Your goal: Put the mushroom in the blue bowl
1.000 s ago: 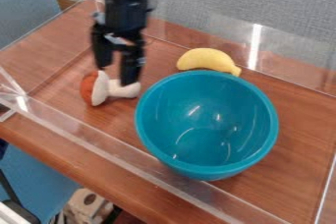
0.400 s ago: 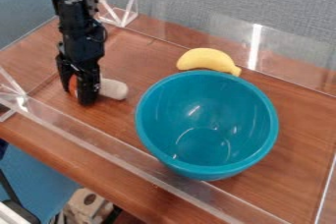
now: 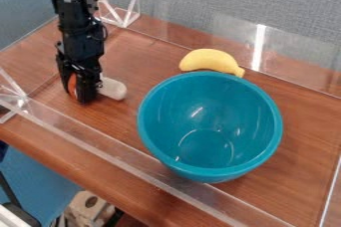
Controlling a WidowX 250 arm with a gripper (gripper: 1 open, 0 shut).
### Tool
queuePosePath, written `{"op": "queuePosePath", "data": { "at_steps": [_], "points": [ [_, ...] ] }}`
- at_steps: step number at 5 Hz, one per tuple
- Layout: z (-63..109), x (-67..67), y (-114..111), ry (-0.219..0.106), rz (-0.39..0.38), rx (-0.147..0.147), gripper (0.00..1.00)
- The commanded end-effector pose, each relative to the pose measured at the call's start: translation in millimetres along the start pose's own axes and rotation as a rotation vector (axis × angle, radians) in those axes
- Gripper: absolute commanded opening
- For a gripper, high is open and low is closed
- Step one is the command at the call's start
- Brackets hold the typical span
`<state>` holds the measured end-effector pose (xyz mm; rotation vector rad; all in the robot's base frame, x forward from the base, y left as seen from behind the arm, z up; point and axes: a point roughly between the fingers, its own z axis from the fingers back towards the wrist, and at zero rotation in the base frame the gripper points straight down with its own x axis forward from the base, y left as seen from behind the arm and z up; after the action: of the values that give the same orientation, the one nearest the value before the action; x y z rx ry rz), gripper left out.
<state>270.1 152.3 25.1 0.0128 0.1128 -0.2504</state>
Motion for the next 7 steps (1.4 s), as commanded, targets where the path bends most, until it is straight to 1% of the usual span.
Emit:
{"op": "queuePosePath", "data": {
  "at_steps": [1,2,4,7],
  "points": [
    [4.1,5.0,1,-0.011,0.073,0.003,0.00],
    [5.7,7.2,1,-0.013,0.137,-0.002,0.00],
    [8.9,15.6,-1,-0.016,0.094,0.003,0.00],
    [5.5,19.6,-13,-0.016,-0.007,0.013,0.00]
  ]
}}
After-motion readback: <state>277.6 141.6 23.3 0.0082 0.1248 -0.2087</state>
